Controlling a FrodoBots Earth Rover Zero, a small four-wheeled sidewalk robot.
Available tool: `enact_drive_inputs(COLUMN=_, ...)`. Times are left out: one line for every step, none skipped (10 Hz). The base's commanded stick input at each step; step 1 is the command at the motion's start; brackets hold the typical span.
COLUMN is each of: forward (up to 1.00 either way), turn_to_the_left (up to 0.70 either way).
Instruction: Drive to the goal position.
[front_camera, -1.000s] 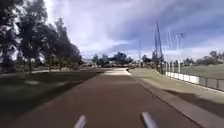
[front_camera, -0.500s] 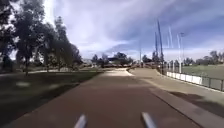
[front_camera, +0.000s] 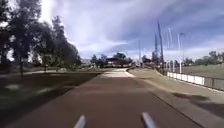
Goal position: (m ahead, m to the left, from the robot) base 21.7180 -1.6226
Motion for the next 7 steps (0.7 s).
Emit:
enact_drive_inputs(forward=1.0, turn_to_the_left=0.0)
enact_drive_inputs(forward=1.0, turn_to_the_left=0.0)
enact_drive_inputs(forward=1.0, turn_to_the_left=0.0)
enact_drive_inputs(forward=1.0, turn_to_the_left=0.0)
enact_drive_inputs(forward=1.0, turn_to_the_left=0.0)
enact_drive_inputs(forward=1.0, turn_to_the_left=0.0)
enact_drive_inputs(forward=1.0, turn_to_the_left=0.0)
